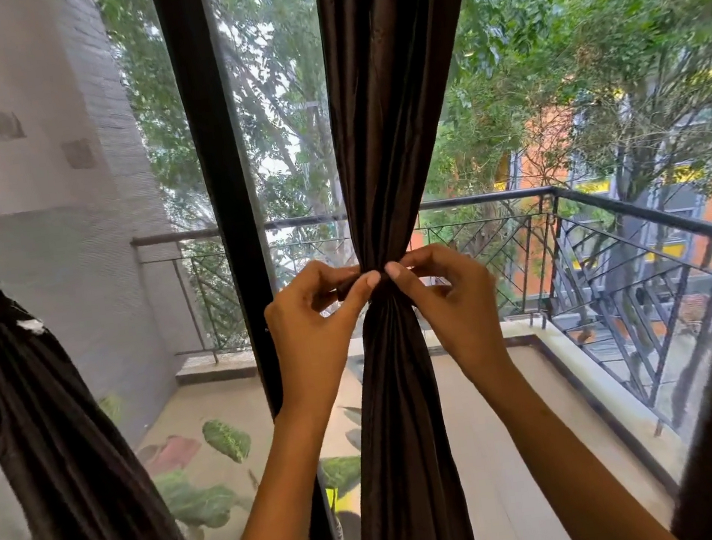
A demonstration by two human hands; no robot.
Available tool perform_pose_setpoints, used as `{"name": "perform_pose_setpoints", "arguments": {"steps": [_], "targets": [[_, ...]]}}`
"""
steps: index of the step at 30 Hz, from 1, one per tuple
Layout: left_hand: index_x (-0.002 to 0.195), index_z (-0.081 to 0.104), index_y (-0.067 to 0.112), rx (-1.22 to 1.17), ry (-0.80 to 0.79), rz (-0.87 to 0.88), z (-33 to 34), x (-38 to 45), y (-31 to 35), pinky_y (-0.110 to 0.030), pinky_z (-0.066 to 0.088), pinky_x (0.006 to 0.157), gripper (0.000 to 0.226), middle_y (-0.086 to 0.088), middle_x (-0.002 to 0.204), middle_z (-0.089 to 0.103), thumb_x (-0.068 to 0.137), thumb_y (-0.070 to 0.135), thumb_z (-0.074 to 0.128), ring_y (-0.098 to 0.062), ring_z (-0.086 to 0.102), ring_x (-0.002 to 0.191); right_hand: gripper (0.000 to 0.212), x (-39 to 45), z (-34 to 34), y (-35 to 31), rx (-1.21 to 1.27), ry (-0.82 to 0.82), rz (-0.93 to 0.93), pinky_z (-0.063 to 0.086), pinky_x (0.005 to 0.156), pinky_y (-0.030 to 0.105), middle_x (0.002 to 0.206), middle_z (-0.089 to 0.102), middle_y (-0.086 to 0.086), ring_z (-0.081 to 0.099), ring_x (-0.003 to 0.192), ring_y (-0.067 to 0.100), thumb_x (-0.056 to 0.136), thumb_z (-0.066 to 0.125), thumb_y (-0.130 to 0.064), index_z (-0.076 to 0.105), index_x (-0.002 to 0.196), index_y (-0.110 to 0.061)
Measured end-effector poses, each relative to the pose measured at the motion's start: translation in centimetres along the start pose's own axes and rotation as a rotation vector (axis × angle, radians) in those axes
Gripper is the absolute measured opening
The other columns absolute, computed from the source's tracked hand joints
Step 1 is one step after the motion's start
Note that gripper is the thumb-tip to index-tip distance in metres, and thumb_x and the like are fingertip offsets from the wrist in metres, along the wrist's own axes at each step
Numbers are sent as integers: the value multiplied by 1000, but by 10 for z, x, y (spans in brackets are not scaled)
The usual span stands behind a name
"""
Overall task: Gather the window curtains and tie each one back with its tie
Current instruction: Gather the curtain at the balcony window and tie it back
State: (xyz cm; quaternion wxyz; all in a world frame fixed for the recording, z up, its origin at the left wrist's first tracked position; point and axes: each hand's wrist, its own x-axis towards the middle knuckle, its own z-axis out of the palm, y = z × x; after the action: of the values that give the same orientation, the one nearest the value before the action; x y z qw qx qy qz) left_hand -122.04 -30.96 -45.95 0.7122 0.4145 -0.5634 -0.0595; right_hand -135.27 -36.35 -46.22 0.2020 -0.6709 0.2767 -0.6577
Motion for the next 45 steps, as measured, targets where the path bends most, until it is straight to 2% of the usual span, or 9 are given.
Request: {"name": "perform_pose_setpoints", "arguments": {"steps": [5,10,15,24,27,32,38,42,45], "targets": [[65,60,16,21,3,-9,12,-3,-8,-24,53,71,22,-1,66,63,80,8,74,-11,64,68,4,-7,-3,11,22,48,10,52,63,14,77,68,-20,65,81,-6,79,76,-21,72,80,-22],[63,57,15,60,10,16,23,-5,-7,-25,55,75,25,-3,70,66,79,7,74,-11,67,75,8,-8,-9,15,36,58,30,54,68,15,81,70,-18,66,85,-4,78,76,-21,72,83,-26],[67,59,4,58,11,-8,25,-5,-5,-29,57,76,20,-5,69,66,80,7,74,-15,67,74,4,-8,-9,14,4,75,44,55,65,18,80,69,-19,67,85,0,80,74,-23,73,84,-21],[78,64,16,-1,41,-22,18,-11,7,-25,56,78,13,4,76,68,79,11,76,-10,67,79,4,-12,-5,5,-129,50,-17,48,62,7,83,68,-20,65,83,-5,88,67,-23,69,90,-22],[83,66,17,5,52,9,15,-15,12,-28,56,79,13,7,81,69,80,7,74,-9,67,83,11,-17,-4,-2,-159,102,-46,52,65,13,89,69,-18,66,86,-1,88,67,-22,67,96,-30],[87,66,14,21,145,121,14,-27,22,-33,55,76,10,6,87,66,85,5,68,-12,65,85,12,-28,-10,-12,-213,195,-101,54,70,20,102,68,-11,65,92,2,89,66,-19,68,100,-25],[88,66,14,-44,55,243,37,-44,46,-18,50,72,10,7,88,64,84,5,69,-3,61,83,9,-44,-48,-25,-280,257,-31,49,64,10,87,70,-8,66,81,1,91,64,-22,70,94,-17],[88,65,13,-128,-71,233,79,-59,70,-28,52,70,2,6,87,65,87,12,67,-8,63,82,9,-49,-100,-36,-399,318,16,45,58,8,76,67,-11,64,72,2,91,64,-21,68,87,-16],[86,64,15,-222,-170,182,120,-72,92,-25,53,72,6,3,86,67,86,10,67,-9,64,82,7,-46,-150,-46,-496,433,-7,46,60,7,76,66,-9,62,68,4,89,66,-18,70,86,-12]]}}
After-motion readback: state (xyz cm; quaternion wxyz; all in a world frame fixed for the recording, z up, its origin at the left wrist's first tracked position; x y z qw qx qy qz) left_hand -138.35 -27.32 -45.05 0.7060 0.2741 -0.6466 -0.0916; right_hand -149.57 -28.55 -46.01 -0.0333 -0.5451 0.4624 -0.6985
